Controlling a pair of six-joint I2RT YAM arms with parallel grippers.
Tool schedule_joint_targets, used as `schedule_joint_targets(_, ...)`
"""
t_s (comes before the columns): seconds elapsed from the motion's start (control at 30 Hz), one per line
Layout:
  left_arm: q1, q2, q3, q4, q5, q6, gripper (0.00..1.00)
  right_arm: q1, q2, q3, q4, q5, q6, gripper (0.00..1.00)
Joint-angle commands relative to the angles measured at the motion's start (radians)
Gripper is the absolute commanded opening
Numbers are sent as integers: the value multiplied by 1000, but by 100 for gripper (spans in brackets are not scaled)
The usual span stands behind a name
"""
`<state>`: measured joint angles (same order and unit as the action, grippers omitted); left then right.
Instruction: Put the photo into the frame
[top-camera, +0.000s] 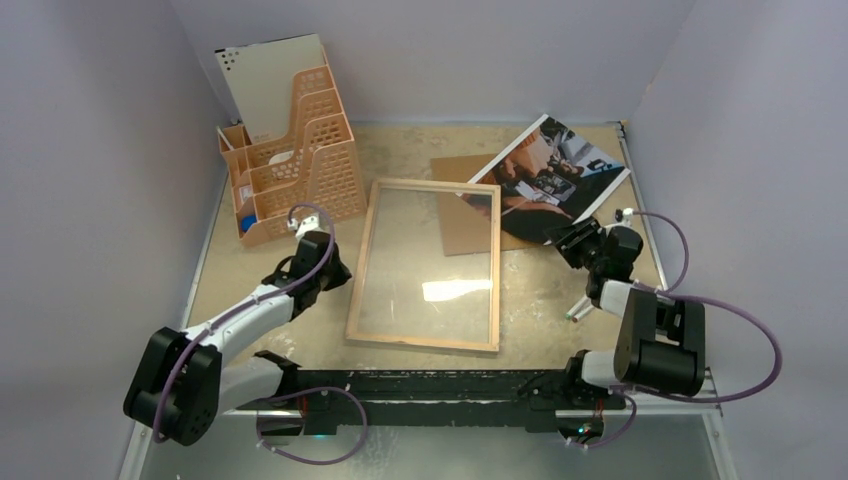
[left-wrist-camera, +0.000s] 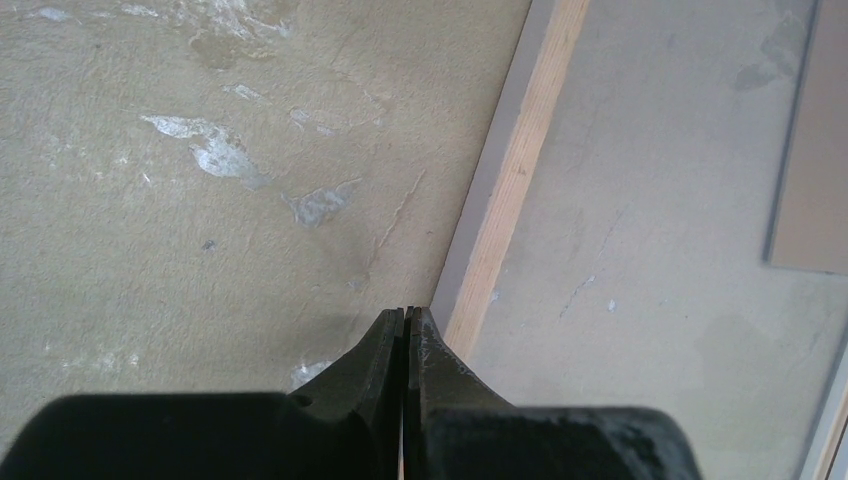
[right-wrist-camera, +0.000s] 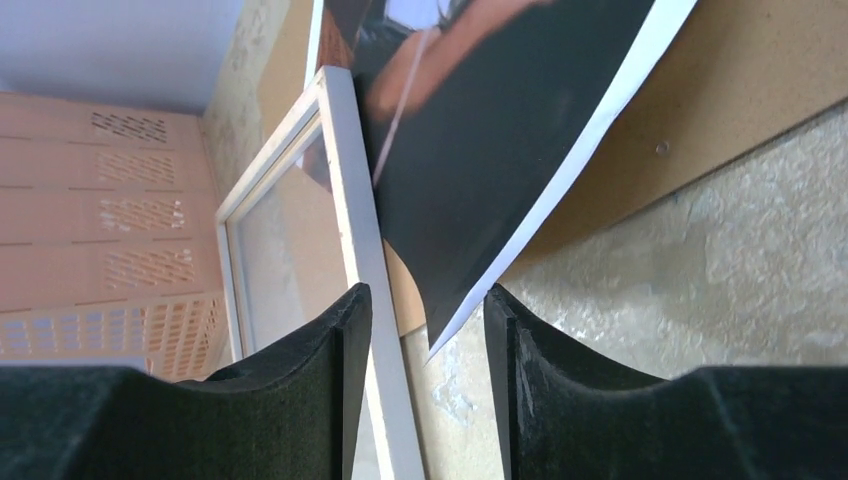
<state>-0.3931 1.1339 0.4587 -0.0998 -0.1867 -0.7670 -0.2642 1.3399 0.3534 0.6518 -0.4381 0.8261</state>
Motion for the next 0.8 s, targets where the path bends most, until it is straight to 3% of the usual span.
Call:
schedule_joint_targets(0.0,3,11,41,-6,7,-2,0,-1,81,65,30,5,-5,48)
schedule_joint_targets(0.23,3,12,49,-19,4,1,0,-2,186,84,88,28,58,51)
schedule_joint_targets(0.67,3,7,64,-39,-4,9,0,-4,273,147,166,126,47,44)
schedule_joint_targets(0.77,3,3,70,-46,-9,12,0,-4,281,165,169,130,43,38)
